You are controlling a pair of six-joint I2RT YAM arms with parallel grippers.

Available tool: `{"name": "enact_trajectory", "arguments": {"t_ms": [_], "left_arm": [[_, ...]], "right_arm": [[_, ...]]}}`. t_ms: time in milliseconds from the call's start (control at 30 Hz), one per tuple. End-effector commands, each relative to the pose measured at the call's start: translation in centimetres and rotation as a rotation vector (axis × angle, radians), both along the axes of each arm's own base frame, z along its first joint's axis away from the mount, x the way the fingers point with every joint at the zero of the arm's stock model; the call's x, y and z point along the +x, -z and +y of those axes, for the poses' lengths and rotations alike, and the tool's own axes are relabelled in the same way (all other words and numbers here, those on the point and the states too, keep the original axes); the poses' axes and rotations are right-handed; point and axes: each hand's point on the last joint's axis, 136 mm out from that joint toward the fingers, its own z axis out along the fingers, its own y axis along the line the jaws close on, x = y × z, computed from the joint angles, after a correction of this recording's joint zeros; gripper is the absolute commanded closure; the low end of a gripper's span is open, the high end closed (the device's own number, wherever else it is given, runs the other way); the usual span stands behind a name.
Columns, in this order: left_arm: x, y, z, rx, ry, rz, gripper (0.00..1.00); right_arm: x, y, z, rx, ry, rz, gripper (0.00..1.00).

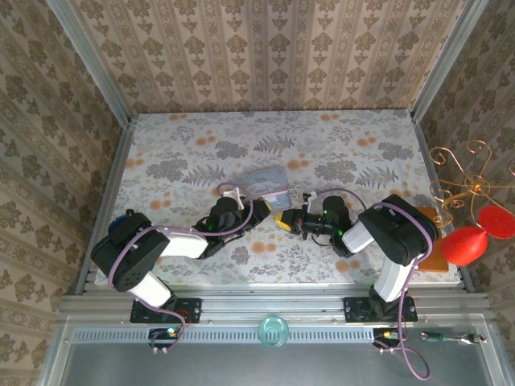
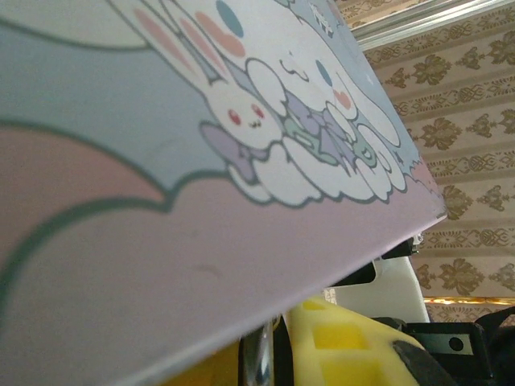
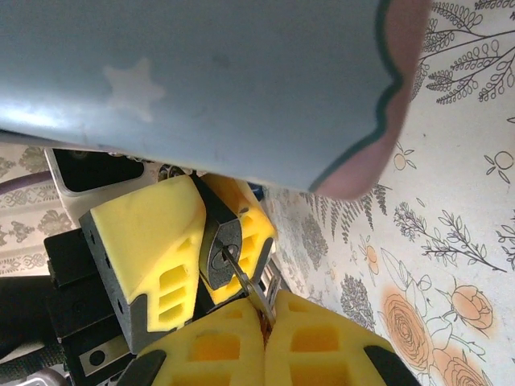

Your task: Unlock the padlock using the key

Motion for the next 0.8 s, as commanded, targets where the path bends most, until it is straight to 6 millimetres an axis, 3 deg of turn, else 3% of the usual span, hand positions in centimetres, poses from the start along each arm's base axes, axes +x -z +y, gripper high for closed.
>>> {"name": "enact_trajectory", "arguments": {"t_ms": [0,300,467,767], "left_arm": [[-3.3,-5.1,-4.1,-0.141,0.214,-0.087,0.99],[-3.2,-5.4,-4.2,-0.152,0.214,-0.09,0.99],[-3.0,-5.4,-3.6,-0.153,0.183,-0.09,1.0],[-2.6,-4.9,-2.4,-0.131,0.13,-0.08,1.0]], "right_arm": [[1.3,-3.5,1.7,0.051,0.002,-0.123,0.96],[1.1,-3.9,2.1,0.062,-0.006,-0.127,0.93],[1.7,-3.4,0.8,0.049,0.043,-0.115,0.88],[2.4,-4.3,-0.4,0.051,0.078,-0.14,0.81]]}}
